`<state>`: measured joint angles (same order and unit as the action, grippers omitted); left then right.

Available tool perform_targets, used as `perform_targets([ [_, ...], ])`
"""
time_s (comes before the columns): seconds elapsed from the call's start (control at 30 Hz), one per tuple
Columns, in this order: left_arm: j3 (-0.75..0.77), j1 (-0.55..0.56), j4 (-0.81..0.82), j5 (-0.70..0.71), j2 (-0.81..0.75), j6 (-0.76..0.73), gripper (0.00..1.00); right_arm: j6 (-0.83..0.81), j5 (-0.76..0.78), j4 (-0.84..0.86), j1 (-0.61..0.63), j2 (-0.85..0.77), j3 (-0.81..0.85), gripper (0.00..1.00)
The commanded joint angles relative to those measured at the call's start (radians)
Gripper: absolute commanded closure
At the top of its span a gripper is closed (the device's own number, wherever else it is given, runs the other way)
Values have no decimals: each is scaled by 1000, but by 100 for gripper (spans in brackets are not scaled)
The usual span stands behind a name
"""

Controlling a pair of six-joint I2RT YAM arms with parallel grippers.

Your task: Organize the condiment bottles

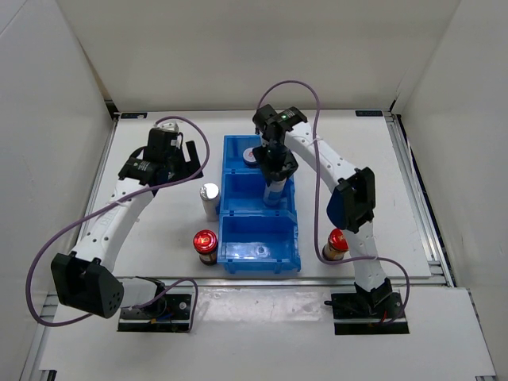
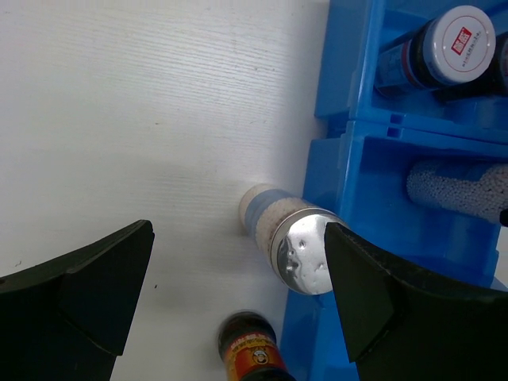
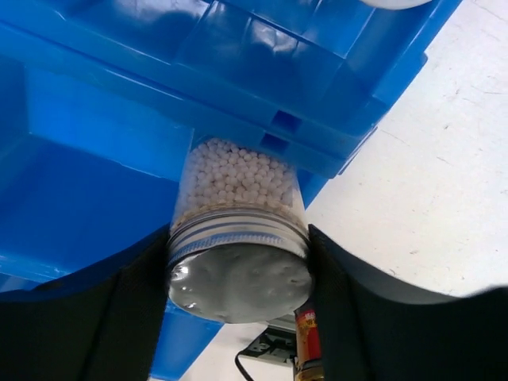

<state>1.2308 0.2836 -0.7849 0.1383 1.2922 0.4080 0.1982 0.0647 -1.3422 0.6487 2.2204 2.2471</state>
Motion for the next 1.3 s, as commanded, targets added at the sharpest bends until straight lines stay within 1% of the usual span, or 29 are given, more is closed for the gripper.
perform_targets([
  [0.0, -25, 5, 47, -51, -44, -5, 0, -8, 50, -80, 3, -42, 57, 31],
  [0.03, -37, 5, 65, -60, -44, -5, 0, -8, 41, -80, 3, -42, 57, 25],
  [0.07, -37, 5, 65, -71, -34, -5, 0, 4, 41, -80, 3, -42, 81, 22],
  [0.13, -37, 5, 76, -71, -34, 6, 0, 18, 75, -97, 3, -42, 133, 10],
  [0.2, -37, 5, 88, -103, -25, 6, 0, 27, 105, -107, 3, -65, 224, 0],
  [0.3, -47, 5, 102, -152, -25, -3, 0, 36, 106, -130, 3, -77, 325, 0],
  [0.33, -56, 5, 114, -161, -25, -3, 0, 37, 106, -140, 3, -77, 394, 0],
  [0.43, -56, 5, 137, -228, -14, -14, 0, 37, 106, -187, 3, -38, 500, 0],
  [0.47, -68, 5, 138, -250, -5, -24, 0, 37, 106, -210, 3, -28, 511, 0],
  [0.63, -100, 61, 151, -267, 5, -69, 0, 37, 96, -210, 3, -28, 476, 0],
  [0.73, -140, 62, 142, -258, -4, -87, 0, 37, 87, -210, 3, -38, 467, 0],
  [0.87, -218, 62, 156, -292, -13, -97, 0, 37, 76, -210, 3, -38, 456, 0],
  [1.07, -238, 62, 185, -273, -4, -97, 0, 37, 76, -210, 3, -38, 445, 0],
  [1.1, -247, 62, 185, -273, -4, -97, 2, 37, 76, -210, 3, -38, 445, 0],
  [1.17, -248, 62, 185, -273, -4, -97, 9, 27, 44, -210, 3, -38, 445, 0],
  [1.2, -248, 62, 185, -273, -4, -97, 16, 27, 44, -210, 3, -38, 445, 0],
  [1.27, -248, 62, 194, -273, -4, -97, 22, 27, 35, -210, 3, -48, 433, 0],
])
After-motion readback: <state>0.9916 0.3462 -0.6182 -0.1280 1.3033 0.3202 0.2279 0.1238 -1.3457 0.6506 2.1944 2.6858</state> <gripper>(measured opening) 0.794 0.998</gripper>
